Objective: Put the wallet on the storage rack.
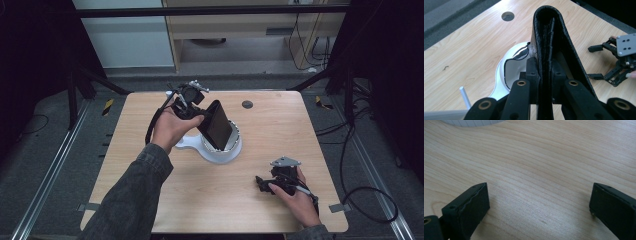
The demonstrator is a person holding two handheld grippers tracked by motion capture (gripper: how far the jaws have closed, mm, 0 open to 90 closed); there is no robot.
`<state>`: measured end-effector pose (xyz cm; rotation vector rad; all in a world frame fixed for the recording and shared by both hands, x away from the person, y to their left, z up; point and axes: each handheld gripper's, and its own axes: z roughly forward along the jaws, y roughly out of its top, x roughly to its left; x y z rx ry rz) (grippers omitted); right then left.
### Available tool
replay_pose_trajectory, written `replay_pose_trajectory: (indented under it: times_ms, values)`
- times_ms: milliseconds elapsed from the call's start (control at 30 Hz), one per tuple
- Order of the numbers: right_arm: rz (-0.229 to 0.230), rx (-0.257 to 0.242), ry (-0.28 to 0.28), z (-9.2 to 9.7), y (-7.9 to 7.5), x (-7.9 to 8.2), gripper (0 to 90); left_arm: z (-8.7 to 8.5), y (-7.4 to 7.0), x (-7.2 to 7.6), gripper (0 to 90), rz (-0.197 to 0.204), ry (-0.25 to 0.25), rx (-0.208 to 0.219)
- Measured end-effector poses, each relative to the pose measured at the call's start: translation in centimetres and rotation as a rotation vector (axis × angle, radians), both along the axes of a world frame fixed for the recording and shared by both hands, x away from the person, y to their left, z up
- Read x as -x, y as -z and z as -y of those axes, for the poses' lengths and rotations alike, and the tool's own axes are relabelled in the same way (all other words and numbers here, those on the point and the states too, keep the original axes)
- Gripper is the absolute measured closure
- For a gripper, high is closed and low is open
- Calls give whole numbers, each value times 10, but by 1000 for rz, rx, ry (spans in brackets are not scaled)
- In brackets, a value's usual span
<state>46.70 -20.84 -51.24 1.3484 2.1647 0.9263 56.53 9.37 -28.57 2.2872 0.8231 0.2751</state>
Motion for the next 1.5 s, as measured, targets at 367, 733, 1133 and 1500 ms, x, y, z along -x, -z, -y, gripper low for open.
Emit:
replay_pose_trajectory:
  times_ms: [367, 733, 1133, 1500]
  values:
    - [0, 0, -1, 0, 0, 0, 29, 8, 12, -6, 807, -17, 2, -27]
    - [2, 0, -3, 0, 0, 0, 29, 11, 16, -9, 806, -27, -1, -27]
    - [5, 0, -6, 0, 0, 1, 30, 11, 22, -18, 799, -51, -27, -17]
    - [4, -1, -5, -1, 0, 1, 29, 8, 20, -20, 735, -29, -78, 0]
